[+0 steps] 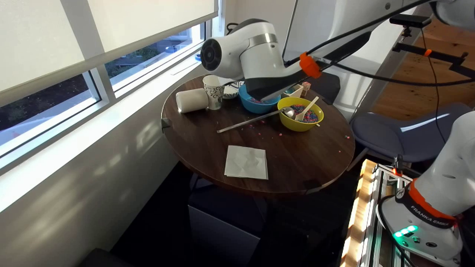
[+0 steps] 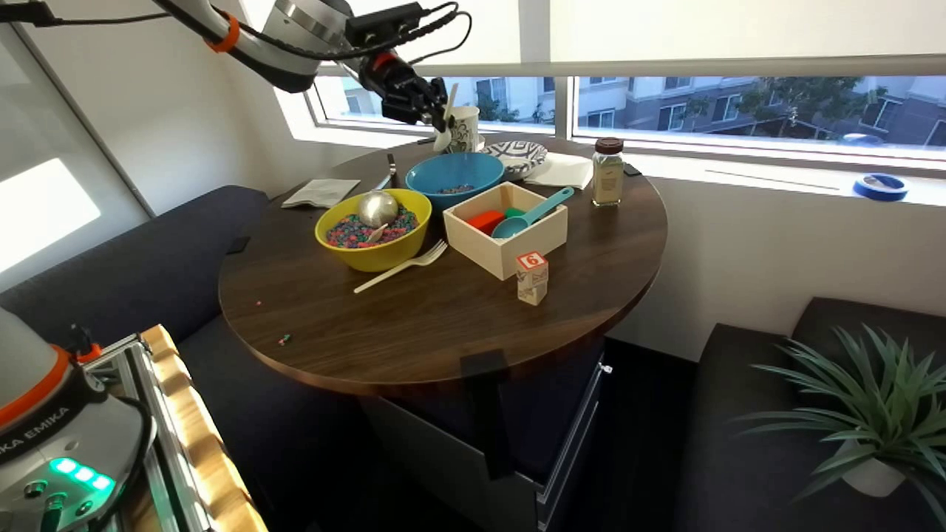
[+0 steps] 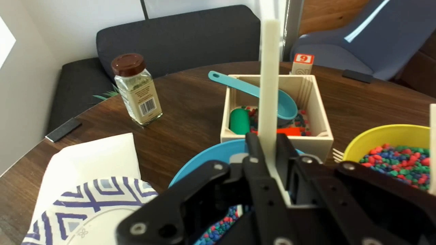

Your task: Use the white spoon to place some cereal from the yellow bowl into the blue bowl.

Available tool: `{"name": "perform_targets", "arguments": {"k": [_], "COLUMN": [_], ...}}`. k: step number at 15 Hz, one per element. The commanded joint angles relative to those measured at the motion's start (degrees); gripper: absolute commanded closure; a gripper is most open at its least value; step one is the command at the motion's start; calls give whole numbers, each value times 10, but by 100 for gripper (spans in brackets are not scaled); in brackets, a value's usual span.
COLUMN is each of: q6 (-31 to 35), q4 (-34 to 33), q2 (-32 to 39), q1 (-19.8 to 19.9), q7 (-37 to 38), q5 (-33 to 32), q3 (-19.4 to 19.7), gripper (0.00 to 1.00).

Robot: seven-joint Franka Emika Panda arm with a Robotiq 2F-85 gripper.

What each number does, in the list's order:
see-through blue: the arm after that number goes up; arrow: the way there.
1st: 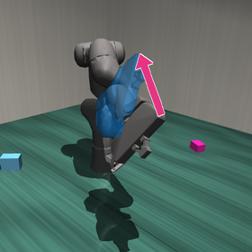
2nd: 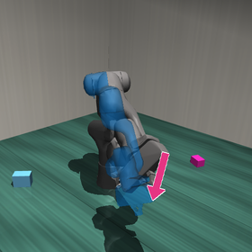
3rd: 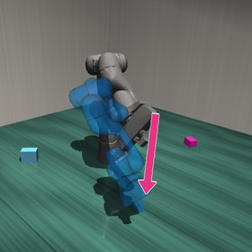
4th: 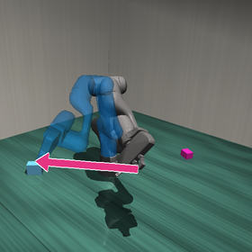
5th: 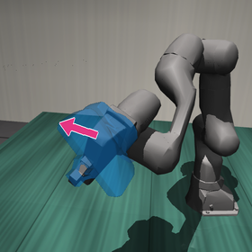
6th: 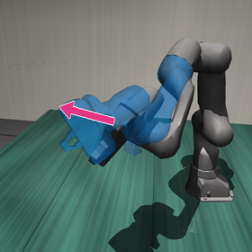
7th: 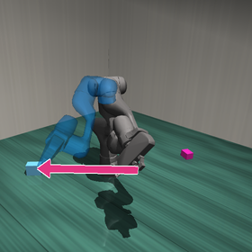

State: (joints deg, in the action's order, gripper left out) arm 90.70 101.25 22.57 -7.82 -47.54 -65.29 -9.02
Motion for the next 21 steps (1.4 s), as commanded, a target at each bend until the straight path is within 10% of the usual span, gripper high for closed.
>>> {"name": "perform_targets", "arguments": {"k": [1,11,21], "q6": [-7,127,470], "q4": [51,238,427], "q2": [-90,-407,-617], "q1": [7,34,82], "q7": [14,40,0], "q5": [77,230,256], "q3": [-12,53,290], "gripper": [96,96,96]}}
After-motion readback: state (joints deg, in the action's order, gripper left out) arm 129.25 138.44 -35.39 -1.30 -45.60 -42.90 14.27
